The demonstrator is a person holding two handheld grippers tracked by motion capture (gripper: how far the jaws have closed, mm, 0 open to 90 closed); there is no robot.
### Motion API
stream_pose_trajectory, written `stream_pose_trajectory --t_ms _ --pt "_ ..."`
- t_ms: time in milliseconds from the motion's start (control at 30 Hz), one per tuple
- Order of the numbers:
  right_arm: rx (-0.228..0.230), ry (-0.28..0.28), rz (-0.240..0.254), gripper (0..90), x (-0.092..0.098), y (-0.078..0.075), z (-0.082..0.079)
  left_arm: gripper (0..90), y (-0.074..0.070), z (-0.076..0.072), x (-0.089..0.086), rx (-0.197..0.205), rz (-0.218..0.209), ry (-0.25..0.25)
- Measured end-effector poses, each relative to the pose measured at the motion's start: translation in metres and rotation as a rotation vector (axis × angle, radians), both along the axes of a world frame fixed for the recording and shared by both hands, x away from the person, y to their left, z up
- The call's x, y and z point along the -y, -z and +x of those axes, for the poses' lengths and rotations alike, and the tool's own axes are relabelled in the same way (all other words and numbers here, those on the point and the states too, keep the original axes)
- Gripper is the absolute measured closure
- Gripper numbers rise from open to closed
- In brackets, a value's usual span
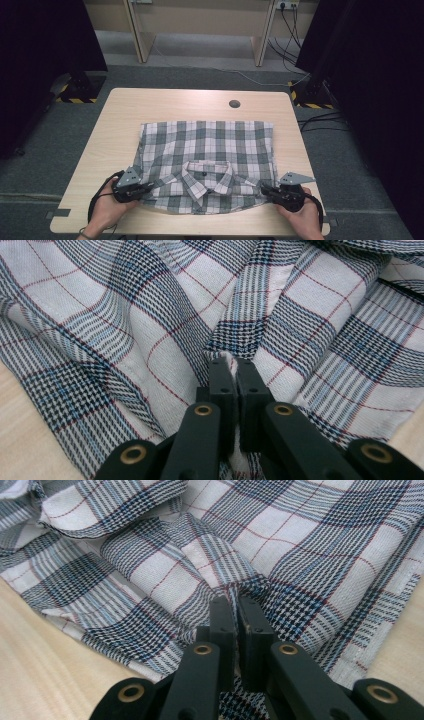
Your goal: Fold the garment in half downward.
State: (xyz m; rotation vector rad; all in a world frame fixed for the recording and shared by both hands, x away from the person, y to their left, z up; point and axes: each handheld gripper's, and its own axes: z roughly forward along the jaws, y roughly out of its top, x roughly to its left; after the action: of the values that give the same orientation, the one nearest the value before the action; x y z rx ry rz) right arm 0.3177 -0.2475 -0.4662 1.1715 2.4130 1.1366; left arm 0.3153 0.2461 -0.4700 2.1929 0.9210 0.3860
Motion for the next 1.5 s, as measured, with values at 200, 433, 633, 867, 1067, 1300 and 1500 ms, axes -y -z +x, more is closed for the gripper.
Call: stream_pose_trajectory --t_ms 200,433,633,867,1067,1300,1500 --pt "0.004 0.025 -0.015 87.0 0.002 -0.001 0.016 87.0 -0.001 0.018 0.009 0.005 0.026 -0.002" --pt "0.017 0.059 -0.032 86.2 0.005 -0.002 0.045 86.8 0.000 0.042 0.015 0.005 0.007 -0.032" --pt "0.009 0.074 -0.033 81.9 0.005 -0.003 0.064 83.8 0.001 0.060 0.013 -0.007 -0.030 -0.058" --pt "0.057 0.077 -0.019 62.6 0.006 -0.020 0.060 46.6 -0.030 0.048 0.002 0.053 -0.110 -0.045" --pt "0.100 0.054 -0.030 59.3 -0.009 -0.043 0.077 42.5 -0.048 0.068 0.011 0.067 -0.128 -0.033" --pt "-0.006 -0.001 -0.087 60.0 -0.031 -0.032 0.110 47.7 -0.025 0.102 0.037 -0.071 -0.035 0.056" --pt "-0.102 -0.042 -0.103 66.6 -0.032 -0.016 0.115 60.8 -0.011 0.107 0.045 -0.155 0.012 0.110"
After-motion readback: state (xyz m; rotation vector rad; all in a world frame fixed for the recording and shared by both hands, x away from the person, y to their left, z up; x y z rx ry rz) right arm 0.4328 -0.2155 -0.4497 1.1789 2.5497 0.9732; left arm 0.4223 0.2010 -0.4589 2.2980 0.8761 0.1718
